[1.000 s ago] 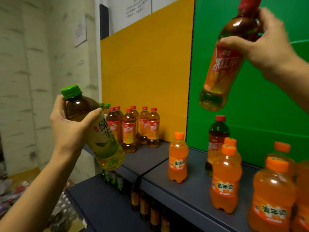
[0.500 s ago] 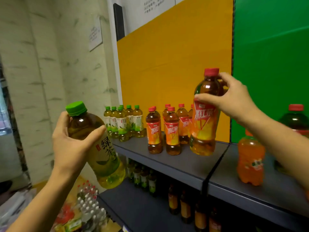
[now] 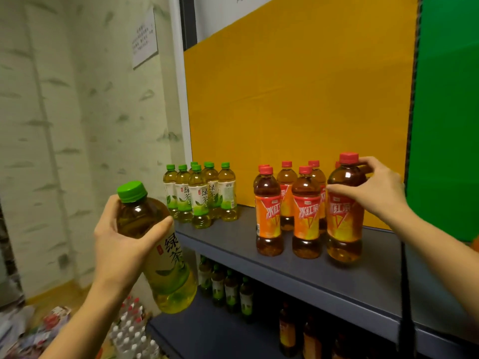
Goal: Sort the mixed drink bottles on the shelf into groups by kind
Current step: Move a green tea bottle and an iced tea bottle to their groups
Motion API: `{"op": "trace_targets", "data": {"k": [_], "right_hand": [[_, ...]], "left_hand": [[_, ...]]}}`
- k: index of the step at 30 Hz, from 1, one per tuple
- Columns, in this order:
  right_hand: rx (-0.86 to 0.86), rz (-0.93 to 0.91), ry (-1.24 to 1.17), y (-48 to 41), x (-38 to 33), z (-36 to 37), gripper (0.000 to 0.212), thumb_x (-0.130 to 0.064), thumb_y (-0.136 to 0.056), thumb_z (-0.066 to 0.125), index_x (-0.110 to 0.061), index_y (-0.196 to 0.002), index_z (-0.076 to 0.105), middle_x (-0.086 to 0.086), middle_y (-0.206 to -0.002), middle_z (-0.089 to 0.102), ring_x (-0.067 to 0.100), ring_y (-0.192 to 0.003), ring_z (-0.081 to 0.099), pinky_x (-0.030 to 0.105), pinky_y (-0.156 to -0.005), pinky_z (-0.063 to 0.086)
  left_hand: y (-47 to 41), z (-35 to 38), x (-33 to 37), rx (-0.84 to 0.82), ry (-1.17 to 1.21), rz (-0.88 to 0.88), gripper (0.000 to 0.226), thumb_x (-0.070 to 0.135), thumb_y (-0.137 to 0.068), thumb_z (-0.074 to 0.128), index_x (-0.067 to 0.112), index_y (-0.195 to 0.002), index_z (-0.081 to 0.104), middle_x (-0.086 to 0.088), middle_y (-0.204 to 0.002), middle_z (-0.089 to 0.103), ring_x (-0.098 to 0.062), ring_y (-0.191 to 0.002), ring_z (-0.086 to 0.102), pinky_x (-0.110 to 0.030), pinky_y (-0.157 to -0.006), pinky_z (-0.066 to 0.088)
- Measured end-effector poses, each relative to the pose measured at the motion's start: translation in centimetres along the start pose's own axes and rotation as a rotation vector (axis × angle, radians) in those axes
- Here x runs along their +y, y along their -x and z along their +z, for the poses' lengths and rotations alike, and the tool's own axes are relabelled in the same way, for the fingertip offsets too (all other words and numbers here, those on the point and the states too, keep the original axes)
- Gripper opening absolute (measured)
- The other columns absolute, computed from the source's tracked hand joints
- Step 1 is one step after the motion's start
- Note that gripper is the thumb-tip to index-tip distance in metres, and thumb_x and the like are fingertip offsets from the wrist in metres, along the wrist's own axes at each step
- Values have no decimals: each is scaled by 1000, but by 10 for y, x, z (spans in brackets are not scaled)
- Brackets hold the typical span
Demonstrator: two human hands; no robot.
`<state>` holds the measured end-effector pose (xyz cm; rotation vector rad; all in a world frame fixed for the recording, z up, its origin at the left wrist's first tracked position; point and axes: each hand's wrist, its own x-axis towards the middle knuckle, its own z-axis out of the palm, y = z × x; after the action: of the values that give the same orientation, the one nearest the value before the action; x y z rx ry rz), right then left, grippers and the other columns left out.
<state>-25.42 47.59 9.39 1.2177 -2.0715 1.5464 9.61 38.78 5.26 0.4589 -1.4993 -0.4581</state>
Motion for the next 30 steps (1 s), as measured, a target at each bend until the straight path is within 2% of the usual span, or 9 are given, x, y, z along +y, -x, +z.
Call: {"op": "trace_targets", "data": {"k": [3, 7, 11, 16, 18, 20, 22, 26, 30], "right_hand": [[27, 54, 47, -14, 13, 22, 80, -44, -58, 81, -16, -126, 49, 14, -127, 57, 35, -118, 51, 44, -89, 47], [16, 77, 75, -29, 25, 42, 79, -44, -56, 81, -17, -123, 50, 16, -125, 58, 37, -116, 52, 49, -91, 49], [-21, 111, 54, -33, 32, 55, 76, -37, -60, 80, -16, -126, 48, 17, -129, 55, 37, -116, 52, 47, -88, 47], [-99, 95, 33, -30, 34, 58, 70, -28, -68, 75, -18, -129, 43, 15, -130, 53, 33, -114, 53, 43, -89, 45], [-161, 89, -9, -27, 32, 58, 73, -43, -69, 70, -20, -132, 39, 10, -127, 54, 23, -106, 52, 38, -87, 43], [-196, 79, 9, -23, 28, 58, 96, -79, -58, 55, -26, -136, 33, -2, -124, 49, 17, -109, 48, 37, -89, 41], [-154, 61, 77, -21, 31, 56, 116, -93, -46, 36, -26, -140, 27, -7, -128, 41, 15, -119, 41, 39, -99, 37], [-21, 28, 241, -13, 34, 49, 119, -96, -48, 27, -20, -140, 29, 8, -141, 39, 14, -119, 40, 46, -102, 39], [34, 20, 330, 2, 28, 44, 114, -96, -48, 28, -19, -131, 40, 7, -131, 48, 12, -109, 45, 42, -94, 44]], "left_hand": [[-22, 12, -32, -17, 19, 21, 45, 36, -51, 76, 54, -86, 55, 31, -85, 64, 10, -81, 62, -5, -65, 51], [-49, 30, -72, -46, 32, 49, 52, 12, -60, 82, 43, -91, 54, 31, -86, 65, 10, -83, 62, -4, -65, 49], [-70, 48, -99, -90, 78, 29, 49, 38, -52, 74, 40, -96, 54, 29, -91, 65, 7, -88, 62, -6, -68, 49], [-91, 74, -132, -156, 133, 20, 52, 39, -55, 72, 38, -103, 53, 28, -97, 64, 6, -95, 61, -7, -74, 48], [-102, 86, -145, -193, 142, 0, 50, 38, -55, 75, 41, -101, 53, 23, -97, 65, 8, -94, 60, -6, -74, 48], [-115, 101, -160, -234, 133, -27, 49, 28, -60, 81, 41, -97, 53, 17, -97, 63, 11, -91, 58, -9, -73, 48], [-125, 116, -175, -271, 122, -51, 46, 19, -67, 80, 38, -98, 52, 17, -99, 61, 15, -87, 56, -10, -73, 45], [-139, 141, -202, -287, 88, -63, 43, 21, -69, 78, 26, -103, 54, 10, -100, 63, 10, -89, 57, -7, -76, 45], [-145, 158, -227, -262, 39, -61, 50, 29, -70, 78, 17, -112, 53, -3, -110, 62, -17, -104, 57, -35, -90, 48]]}}
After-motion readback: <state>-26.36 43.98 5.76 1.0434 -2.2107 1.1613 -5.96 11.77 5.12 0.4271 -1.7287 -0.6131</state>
